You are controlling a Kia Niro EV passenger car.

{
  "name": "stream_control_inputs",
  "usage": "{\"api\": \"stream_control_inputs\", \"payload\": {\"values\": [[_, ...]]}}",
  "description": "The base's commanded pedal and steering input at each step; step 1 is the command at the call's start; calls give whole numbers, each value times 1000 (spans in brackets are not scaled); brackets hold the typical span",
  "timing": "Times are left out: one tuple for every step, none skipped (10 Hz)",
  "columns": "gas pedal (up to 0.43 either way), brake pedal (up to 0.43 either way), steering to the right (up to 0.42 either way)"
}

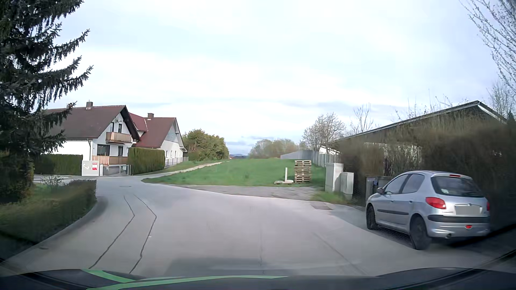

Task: Follow the waypoints while adhering to traffic rules and regulations

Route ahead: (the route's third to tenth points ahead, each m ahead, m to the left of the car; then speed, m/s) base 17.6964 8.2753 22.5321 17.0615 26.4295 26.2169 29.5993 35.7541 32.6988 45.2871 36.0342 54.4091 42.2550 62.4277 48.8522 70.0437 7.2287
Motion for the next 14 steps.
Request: {"api": "stream_control_inputs", "payload": {"values": [[8, 0, -79], [8, 0, -89], [8, 0, -100], [8, 0, -110], [8, 0, -119], [8, 0, -122], [8, 0, -128], [8, 0, -134], [20, 0, -143], [20, 0, -149], [20, 0, -155], [20, 0, -161], [20, 0, -166], [20, 0, -173]]}}
